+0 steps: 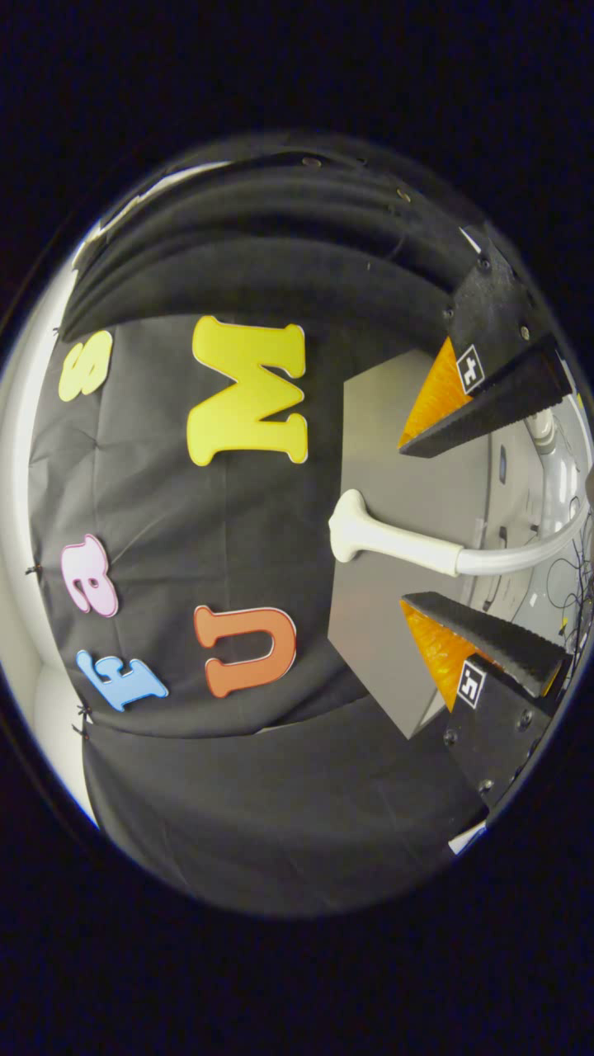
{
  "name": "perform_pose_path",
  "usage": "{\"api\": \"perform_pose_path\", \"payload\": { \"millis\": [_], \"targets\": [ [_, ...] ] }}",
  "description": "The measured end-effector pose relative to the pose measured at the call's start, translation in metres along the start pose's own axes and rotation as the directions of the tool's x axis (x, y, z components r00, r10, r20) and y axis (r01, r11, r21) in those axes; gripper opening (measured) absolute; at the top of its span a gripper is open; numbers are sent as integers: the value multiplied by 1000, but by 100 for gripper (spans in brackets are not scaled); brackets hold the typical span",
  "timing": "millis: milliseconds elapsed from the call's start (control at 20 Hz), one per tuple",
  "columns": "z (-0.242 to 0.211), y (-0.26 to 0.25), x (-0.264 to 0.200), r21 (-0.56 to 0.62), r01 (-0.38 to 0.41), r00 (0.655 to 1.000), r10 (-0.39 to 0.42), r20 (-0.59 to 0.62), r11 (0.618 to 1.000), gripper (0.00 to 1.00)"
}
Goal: Iron the clothes twice with a garment steamer, once on the left side and once on the right side.
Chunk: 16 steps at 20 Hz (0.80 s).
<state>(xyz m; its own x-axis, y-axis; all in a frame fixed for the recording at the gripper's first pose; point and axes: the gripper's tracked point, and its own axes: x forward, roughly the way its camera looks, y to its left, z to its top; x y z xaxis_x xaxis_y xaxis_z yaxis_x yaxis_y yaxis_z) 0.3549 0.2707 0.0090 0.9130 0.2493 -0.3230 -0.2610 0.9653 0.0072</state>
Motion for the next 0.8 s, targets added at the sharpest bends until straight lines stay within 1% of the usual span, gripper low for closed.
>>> {"api": "perform_pose_path", "payload": {
  "millis": [50, 100, 150, 250, 350, 500, 550, 700, 800],
  "targets": [
    [-4, 1, 19, 13, 5, 999, -4, -47, 1000, 100],
    [-8, 7, 37, 35, -9, 997, 11, -75, 999, 100],
    [-10, 7, 56, 47, 6, 995, -1, -100, 999, 100],
    [-14, 2, 88, 33, 32, 990, -27, -137, 999, 100],
    [-17, 2, 114, 22, 42, 982, -37, -184, 999, 99],
    [-24, 4, 146, 39, 54, 968, -42, -249, 998, 96],
    [-24, 5, 154, 37, 60, 963, -48, -265, 997, 90],
    [-32, 10, 170, 27, 72, 947, -60, -314, 997, 86],
    [-27, 13, 175, -5, 65, 947, -64, -314, 998, 76]
  ]
}}
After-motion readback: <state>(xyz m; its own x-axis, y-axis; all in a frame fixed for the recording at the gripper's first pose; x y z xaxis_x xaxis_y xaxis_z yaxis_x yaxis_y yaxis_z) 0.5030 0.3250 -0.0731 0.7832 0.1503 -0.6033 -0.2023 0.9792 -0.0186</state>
